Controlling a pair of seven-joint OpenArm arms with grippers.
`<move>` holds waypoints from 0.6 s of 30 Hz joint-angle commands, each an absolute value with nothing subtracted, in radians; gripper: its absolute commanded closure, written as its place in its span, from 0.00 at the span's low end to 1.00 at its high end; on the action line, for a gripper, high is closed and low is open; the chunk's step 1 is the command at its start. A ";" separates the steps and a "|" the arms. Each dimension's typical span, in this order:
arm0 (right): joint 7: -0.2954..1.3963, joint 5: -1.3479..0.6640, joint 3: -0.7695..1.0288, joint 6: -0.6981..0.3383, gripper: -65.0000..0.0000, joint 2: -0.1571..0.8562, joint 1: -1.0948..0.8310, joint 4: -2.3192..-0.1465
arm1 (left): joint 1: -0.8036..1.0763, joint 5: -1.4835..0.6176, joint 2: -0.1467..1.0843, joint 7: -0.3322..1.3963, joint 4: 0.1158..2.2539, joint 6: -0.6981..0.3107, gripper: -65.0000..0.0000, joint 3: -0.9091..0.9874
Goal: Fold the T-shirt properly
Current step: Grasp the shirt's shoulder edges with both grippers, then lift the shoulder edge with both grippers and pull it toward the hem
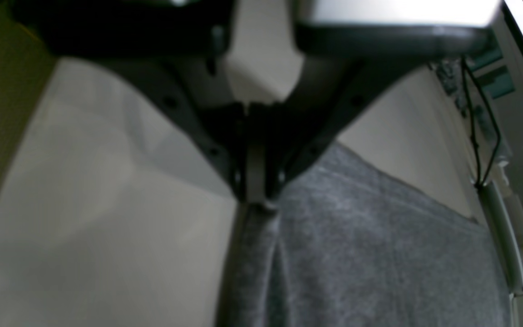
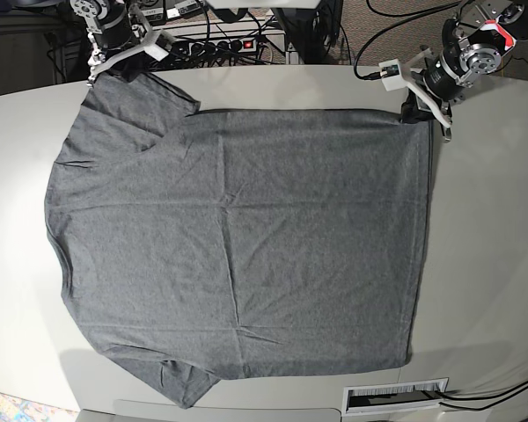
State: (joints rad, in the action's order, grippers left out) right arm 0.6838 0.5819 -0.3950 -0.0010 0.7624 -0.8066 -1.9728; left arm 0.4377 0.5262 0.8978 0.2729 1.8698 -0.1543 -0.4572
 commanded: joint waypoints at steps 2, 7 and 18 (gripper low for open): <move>0.695 0.577 -0.392 -0.003 1.00 0.773 -0.812 -1.979 | 0.455 0.504 0.912 0.289 1.866 -0.208 1.00 -0.463; 0.712 0.577 -0.392 -0.003 1.00 0.776 -0.861 -2.009 | 0.466 0.504 0.913 0.297 1.866 -0.208 1.00 -0.463; 0.772 0.721 -0.392 -0.003 1.00 0.776 -1.026 -2.123 | 0.606 0.576 0.916 0.319 1.871 -0.203 1.00 -0.463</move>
State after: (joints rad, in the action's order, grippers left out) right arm 0.7715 0.7181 -0.3939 -0.0090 0.7647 -1.0138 -2.1063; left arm 0.5743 0.6292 0.9043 0.2817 1.8893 -0.0978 -0.4492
